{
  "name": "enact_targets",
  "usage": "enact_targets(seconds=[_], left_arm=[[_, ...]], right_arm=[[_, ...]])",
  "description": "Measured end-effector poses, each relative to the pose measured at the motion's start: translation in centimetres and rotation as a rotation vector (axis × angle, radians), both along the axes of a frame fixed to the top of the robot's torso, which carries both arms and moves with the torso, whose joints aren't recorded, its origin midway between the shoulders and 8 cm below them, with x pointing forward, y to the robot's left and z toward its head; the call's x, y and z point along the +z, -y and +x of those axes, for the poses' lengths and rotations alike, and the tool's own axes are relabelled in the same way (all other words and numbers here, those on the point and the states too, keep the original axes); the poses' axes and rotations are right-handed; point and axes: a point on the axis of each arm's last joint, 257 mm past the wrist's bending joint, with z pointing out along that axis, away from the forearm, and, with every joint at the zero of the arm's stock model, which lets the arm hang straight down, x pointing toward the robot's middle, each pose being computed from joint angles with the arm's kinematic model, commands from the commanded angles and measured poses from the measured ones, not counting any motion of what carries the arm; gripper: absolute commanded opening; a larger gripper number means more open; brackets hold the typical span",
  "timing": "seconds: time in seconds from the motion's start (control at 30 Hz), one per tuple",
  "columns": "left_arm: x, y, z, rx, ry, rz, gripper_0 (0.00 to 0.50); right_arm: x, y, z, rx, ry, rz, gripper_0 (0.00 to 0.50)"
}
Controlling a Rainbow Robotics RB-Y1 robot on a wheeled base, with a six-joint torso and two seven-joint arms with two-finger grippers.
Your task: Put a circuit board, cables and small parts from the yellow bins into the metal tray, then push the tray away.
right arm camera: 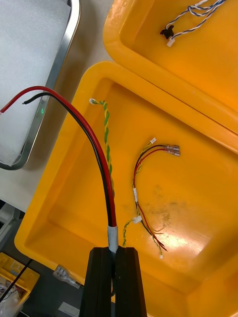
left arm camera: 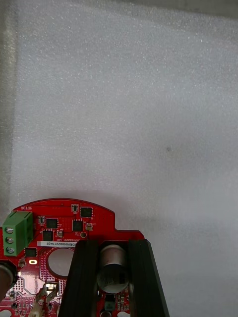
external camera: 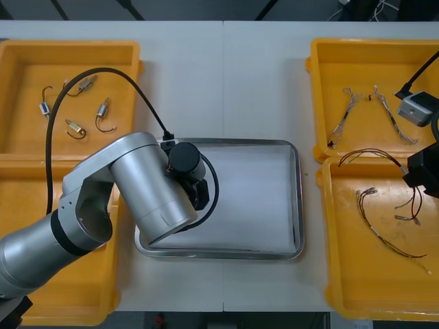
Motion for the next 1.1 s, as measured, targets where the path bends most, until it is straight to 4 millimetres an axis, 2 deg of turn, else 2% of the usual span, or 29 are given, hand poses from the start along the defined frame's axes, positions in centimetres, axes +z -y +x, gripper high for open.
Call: enact_targets(seconds=[0.3,0.67,0.77,0.83,0.9,1.0,1.1], left_arm=[[-1.2,1.1,-1.2,-0.048,-0.017,0.015,0.000],[-1.6,1.8,-1.9,-0.068,-0.044,-0.005,0.008],[-1.6,1.7,-1.8,-0.067,-0.042,-0.004,0.027],[-1.6,1.7,-1.7,-0.066,-0.038,-0.004,0.072],[-1.5,1.7,-1.6,-0.064,-0.031,-0.003,0.146],[-1.3,1.6,-1.3,-0.062,-0.018,-0.001,0.282],[-1.3,1.7,-1.1,-0.067,-0.001,0.005,0.363]], right_arm=[[0.0,0.0,0.0,0.000,0.000,0.000,0.000],[0.0,0.0,0.0,0.000,0.000,0.000,0.000],[0.0,0.0,0.0,0.000,0.000,0.000,0.000],[0.0,0.0,0.0,0.000,0.000,0.000,0.000],[0.0,0.0,0.0,0.000,0.000,0.000,0.000],[0.0,0.0,0.0,0.000,0.000,0.000,0.000],[0.0,0.0,0.0,0.000,0.000,0.000,0.000]])
